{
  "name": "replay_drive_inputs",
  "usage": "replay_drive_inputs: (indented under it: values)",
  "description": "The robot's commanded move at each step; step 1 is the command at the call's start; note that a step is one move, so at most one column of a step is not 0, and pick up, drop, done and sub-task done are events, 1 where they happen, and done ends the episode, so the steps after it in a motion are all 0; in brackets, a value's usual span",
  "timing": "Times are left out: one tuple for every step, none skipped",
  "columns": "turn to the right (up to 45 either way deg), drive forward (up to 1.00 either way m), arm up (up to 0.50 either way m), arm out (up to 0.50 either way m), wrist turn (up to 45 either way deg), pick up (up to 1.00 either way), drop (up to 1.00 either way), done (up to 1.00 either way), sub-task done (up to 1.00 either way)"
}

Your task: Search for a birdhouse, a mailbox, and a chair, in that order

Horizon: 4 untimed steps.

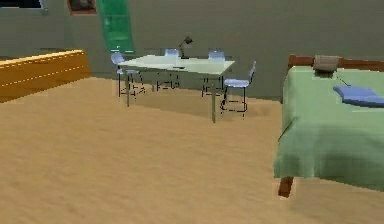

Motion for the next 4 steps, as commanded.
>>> replay_drive_inputs:
  values:
    - [0.0,1.00,0.00,0.00,0.0,0.00,0.00,0.00,0.00]
    - [-3.0,0.00,0.00,0.00,0.0,0.00,0.00,0.00,0.00]
    - [0.0,0.25,0.00,0.00,0.0,0.00,0.00,0.00,0.00]
    - [21.0,0.00,0.00,0.00,0.0,0.00,0.00,0.00,0.00]
